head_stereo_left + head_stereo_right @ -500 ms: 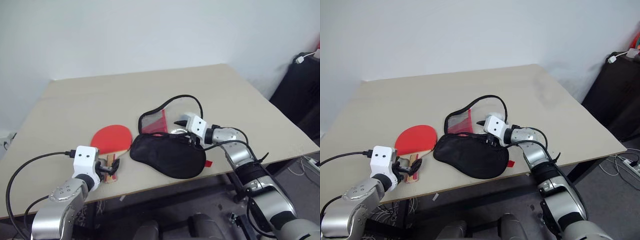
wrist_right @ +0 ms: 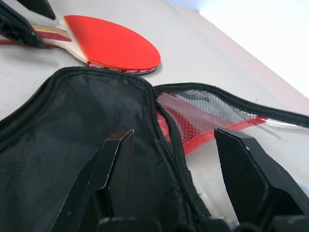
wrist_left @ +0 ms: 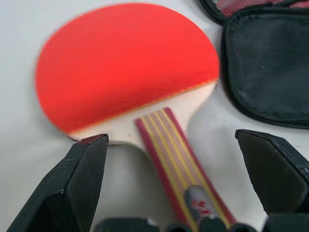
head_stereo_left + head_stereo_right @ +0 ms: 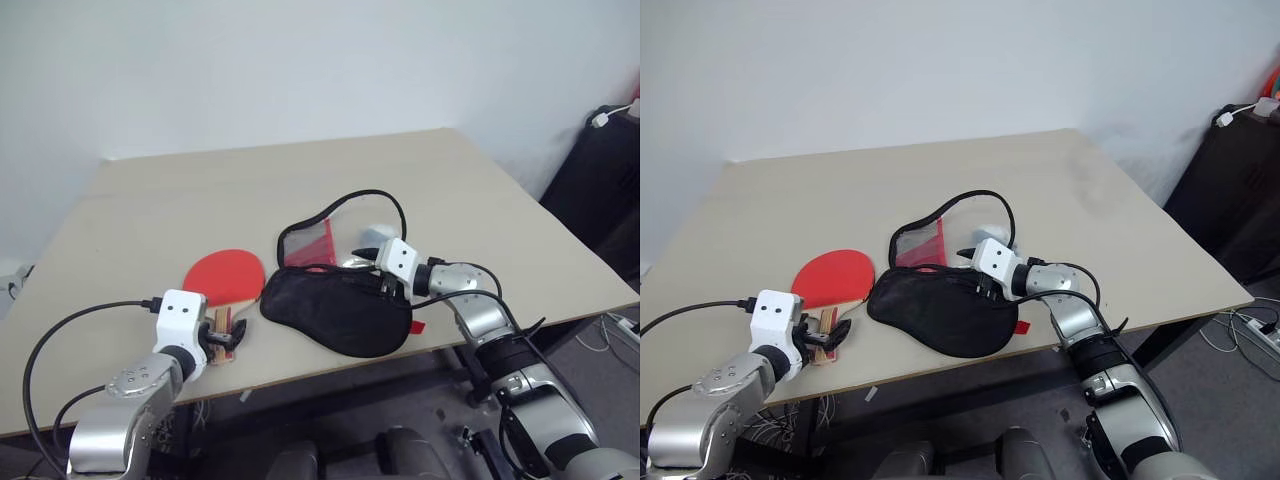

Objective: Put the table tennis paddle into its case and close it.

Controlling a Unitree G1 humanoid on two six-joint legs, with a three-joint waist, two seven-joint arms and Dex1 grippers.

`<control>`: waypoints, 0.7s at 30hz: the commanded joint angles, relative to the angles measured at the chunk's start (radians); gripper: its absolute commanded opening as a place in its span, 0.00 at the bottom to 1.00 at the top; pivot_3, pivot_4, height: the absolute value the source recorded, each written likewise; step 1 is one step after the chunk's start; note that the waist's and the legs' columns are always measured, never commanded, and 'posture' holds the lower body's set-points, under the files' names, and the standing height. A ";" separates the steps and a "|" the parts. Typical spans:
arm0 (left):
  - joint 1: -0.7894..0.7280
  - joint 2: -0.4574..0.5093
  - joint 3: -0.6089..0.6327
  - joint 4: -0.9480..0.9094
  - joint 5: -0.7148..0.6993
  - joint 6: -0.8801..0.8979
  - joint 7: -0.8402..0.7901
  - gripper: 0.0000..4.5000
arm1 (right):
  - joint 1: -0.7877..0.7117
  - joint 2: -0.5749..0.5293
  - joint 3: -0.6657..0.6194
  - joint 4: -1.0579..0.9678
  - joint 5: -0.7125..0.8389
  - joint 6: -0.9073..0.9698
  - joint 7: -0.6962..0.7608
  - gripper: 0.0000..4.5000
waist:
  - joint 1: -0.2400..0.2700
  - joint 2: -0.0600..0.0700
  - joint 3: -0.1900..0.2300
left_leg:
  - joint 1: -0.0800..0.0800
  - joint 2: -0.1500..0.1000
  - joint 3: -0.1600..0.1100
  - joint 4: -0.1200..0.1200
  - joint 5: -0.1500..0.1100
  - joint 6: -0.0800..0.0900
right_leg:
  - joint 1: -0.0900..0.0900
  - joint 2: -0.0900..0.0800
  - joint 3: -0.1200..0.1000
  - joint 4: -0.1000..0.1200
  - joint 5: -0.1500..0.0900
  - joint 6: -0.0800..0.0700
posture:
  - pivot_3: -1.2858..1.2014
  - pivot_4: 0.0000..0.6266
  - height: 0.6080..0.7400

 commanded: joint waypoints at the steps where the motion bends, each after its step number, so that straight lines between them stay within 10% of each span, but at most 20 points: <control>1: -0.021 -0.023 -0.020 -0.062 0.023 0.022 0.047 1.00 | -0.038 -0.009 -0.041 -0.021 0.057 -0.001 0.033 0.64 | 0.000 0.000 0.000 | 0.000 0.000 0.000 0.000 0.000 0.000 | 0.000 0.000 0.000 0.000 0.000 0.000 | 0.52 0.00 1.00; 21: 0.003 -0.153 -0.048 -0.067 0.074 0.069 0.171 1.00 | -0.131 0.029 -0.041 0.144 0.032 -0.083 0.019 0.64 | -0.001 0.000 0.000 | 0.003 0.000 0.000 0.000 0.000 0.000 | 0.002 0.000 0.000 0.001 0.000 0.000 | 0.52 0.00 1.00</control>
